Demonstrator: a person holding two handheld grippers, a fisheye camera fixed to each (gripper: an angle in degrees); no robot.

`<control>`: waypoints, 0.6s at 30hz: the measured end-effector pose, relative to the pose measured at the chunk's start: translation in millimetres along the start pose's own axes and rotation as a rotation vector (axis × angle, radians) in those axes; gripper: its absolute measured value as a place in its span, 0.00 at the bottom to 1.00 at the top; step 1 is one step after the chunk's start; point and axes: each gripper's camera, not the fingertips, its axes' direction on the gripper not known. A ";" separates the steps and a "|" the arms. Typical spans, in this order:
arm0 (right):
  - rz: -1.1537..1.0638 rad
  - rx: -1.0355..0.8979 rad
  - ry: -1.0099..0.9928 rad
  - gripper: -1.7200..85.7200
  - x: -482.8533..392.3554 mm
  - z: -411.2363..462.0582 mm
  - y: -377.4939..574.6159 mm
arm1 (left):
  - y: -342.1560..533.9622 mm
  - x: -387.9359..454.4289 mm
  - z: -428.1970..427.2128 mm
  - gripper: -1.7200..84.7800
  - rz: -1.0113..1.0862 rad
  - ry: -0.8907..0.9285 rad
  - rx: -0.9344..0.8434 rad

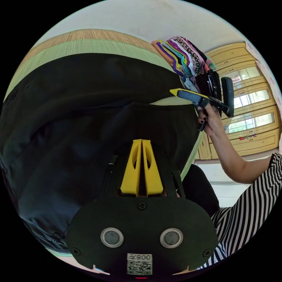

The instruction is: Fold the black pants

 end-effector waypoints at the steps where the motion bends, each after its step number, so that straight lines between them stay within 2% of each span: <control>1: -0.008 -0.017 0.013 0.07 -5.3 10.3 -7.6 | 5.4 -5.8 -1.2 0.02 0.002 0.004 0.000; 18: -0.081 -0.073 0.217 0.03 -47.0 55.3 -27.2 | 78.1 -81.2 -25.2 0.02 0.022 0.040 -0.002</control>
